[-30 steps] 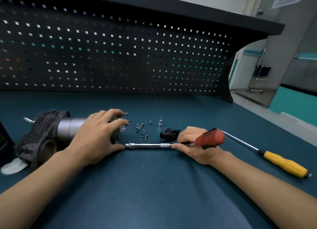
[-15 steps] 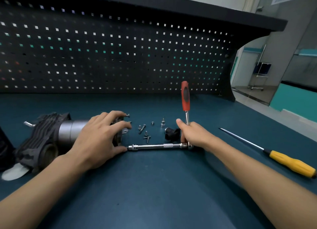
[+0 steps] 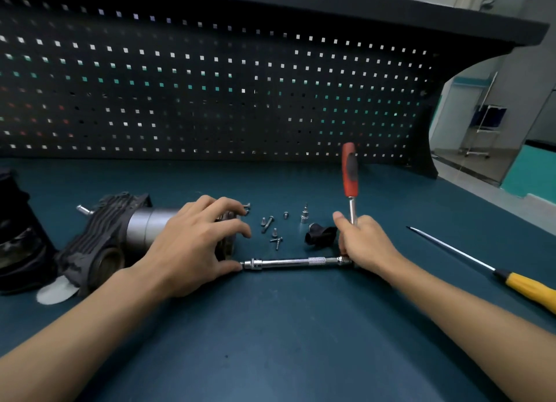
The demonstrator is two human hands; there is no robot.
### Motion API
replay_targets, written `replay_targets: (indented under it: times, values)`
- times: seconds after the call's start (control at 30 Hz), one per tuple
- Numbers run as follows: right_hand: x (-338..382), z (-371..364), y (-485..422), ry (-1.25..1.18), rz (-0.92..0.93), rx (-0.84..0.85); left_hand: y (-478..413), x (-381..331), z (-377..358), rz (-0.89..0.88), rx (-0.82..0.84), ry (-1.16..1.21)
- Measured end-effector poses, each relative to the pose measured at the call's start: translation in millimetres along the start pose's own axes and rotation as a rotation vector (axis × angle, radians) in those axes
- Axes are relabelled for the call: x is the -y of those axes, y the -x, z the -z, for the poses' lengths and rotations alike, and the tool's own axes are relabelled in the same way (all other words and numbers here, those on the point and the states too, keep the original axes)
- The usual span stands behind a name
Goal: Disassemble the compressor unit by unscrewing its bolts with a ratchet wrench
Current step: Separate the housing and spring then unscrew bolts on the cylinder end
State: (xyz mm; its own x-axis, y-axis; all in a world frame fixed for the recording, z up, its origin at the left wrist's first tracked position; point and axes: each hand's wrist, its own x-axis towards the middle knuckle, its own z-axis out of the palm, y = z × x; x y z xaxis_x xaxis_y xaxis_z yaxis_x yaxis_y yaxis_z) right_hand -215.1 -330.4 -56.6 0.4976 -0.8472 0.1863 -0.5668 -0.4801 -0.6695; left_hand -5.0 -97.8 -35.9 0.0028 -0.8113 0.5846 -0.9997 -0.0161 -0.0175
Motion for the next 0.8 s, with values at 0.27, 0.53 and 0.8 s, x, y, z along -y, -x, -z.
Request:
replay_targets:
  times: [0.27, 0.53, 0.8]
  values:
    - [-25.7, 13.0, 29.4, -0.082, 0.706, 0.012, 0.4, -1.8, 0.3, 0.026, 0.008, 0.006]
    - [-21.7, 37.1, 17.5, 0.562, 1.398, 0.017, 0.0, 4.1, 10.4, 0.020, 0.142, 0.035]
    - [-22.5, 25.4, 15.3, 0.211, 0.599, 0.290, -8.1, 13.0, 18.1, 0.066, 0.252, 0.053]
